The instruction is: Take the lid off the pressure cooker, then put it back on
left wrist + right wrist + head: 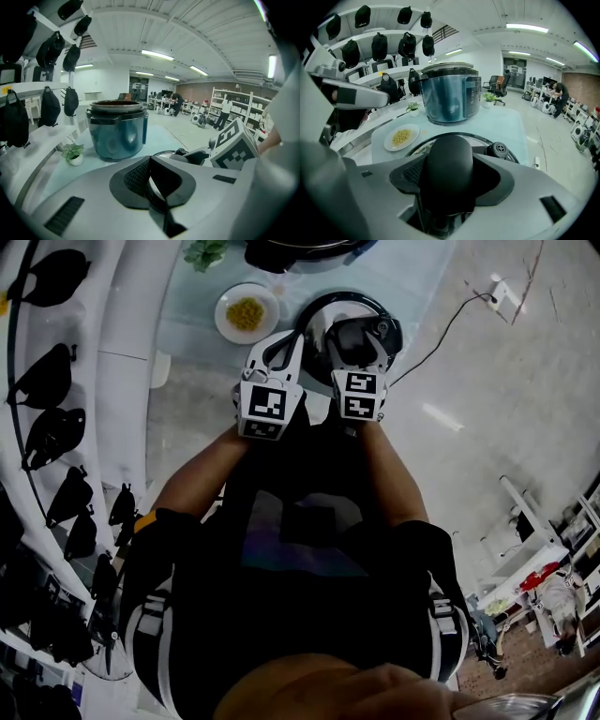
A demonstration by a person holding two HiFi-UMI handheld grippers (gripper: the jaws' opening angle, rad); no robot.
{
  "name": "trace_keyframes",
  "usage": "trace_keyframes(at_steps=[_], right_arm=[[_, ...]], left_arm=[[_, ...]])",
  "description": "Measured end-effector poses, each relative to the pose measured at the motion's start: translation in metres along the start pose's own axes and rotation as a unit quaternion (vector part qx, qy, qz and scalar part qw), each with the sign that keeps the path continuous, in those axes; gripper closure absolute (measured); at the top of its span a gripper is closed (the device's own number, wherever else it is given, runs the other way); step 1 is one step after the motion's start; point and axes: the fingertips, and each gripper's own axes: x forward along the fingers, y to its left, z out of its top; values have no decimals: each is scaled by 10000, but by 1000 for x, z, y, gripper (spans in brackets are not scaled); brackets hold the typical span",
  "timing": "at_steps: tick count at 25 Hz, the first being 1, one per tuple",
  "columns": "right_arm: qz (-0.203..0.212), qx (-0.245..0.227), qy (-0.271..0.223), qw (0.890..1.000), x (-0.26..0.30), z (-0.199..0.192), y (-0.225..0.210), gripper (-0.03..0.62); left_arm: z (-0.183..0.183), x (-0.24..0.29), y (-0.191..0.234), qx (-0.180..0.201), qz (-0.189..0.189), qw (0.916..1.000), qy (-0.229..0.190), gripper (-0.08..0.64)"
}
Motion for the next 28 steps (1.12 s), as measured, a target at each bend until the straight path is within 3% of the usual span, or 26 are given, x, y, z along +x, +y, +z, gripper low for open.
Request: trace_keyframes(at_steps=[7,14,28], right_arm=[[-25,227,145,9996,-9,5,-1,301],[-224,346,-156,9990,-61,51,3,302],[239,-130,-1042,9942,-147,143,-9,302]], left_arm=[[6,-14,1,22,-164,9998,-83,552],[39,-42,3,122,-220,9991,-339,552],[111,-87,1,42,561,9941,-925,552]])
